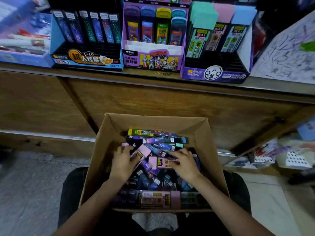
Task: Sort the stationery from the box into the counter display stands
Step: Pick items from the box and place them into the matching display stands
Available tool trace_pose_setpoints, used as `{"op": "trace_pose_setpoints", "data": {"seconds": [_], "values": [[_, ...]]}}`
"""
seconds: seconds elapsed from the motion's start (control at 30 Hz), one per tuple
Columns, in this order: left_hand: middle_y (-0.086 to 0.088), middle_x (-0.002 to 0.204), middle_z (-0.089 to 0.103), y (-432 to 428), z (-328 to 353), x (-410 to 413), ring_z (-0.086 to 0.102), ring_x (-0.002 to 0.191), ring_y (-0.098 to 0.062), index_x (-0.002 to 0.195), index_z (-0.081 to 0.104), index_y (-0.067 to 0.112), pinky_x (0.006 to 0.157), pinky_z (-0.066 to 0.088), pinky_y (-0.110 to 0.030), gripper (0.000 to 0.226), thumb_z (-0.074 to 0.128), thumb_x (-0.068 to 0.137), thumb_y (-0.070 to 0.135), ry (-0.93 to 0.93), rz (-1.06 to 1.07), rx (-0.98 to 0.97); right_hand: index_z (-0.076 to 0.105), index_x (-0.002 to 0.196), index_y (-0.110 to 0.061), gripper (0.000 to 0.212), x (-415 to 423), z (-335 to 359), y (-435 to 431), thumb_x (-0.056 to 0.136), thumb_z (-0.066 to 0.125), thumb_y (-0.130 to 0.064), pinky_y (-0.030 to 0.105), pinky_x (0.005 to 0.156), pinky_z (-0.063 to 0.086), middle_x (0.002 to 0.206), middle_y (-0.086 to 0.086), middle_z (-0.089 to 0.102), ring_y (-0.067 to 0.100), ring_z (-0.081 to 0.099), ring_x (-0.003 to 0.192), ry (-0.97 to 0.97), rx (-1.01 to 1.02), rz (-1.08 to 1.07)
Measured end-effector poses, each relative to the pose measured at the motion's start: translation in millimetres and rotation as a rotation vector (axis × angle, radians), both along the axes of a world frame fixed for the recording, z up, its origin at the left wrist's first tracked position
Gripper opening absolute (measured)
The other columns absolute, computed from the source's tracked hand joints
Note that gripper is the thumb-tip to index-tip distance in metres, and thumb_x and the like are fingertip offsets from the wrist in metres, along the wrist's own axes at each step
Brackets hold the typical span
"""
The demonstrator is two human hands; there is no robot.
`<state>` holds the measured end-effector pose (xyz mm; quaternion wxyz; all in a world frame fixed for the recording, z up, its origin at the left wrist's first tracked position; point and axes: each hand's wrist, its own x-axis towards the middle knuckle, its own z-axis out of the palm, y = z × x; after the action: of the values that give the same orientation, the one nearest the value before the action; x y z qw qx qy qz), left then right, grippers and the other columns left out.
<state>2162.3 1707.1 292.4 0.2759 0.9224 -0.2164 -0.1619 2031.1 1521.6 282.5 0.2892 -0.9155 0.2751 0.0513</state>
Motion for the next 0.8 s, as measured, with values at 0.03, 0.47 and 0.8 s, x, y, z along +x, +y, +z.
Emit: {"op": "trace_pose_setpoints", "data": {"seconds": [0.03,0.47,0.8], "values": [[-0.017,0.124,0.047,1,0,1,0.044,0.114,-0.034,0.126,0.053,0.01,0.095,0.039,-0.04,0.045,0.065,0.087,0.028,0.065,0.051,0.013,0.053,0.131,-0.021,0.041,-2,1,-1,0.091,0.058,-0.03,0.03,0.102,0.036,0.124,0.004,0.048,0.022,0.043,0.118,-0.003,0.032,-0.088],[-0.019,0.103,0.058,3,-2,-2,0.057,0.095,-0.032,0.096,0.057,0.0,0.079,0.045,-0.035,0.044,0.075,0.078,0.036,0.289,0.073,0.001,0.056,0.122,-0.008,0.045,0,3,12,0.083,0.07,-0.025,0.023,0.087,0.045,0.126,0.009,0.053,0.017,0.055,0.105,0.08,0.322,-0.238],[-0.005,0.099,0.061,5,8,-8,0.058,0.093,-0.022,0.114,0.052,0.002,0.076,0.041,-0.028,0.025,0.057,0.094,0.017,0.402,0.202,-0.322,0.059,0.072,-0.016,0.018,-14,14,12,0.078,0.076,-0.014,0.022,0.071,0.046,0.081,0.001,0.062,0.013,0.059,0.081,-0.116,0.463,-0.273]]}}
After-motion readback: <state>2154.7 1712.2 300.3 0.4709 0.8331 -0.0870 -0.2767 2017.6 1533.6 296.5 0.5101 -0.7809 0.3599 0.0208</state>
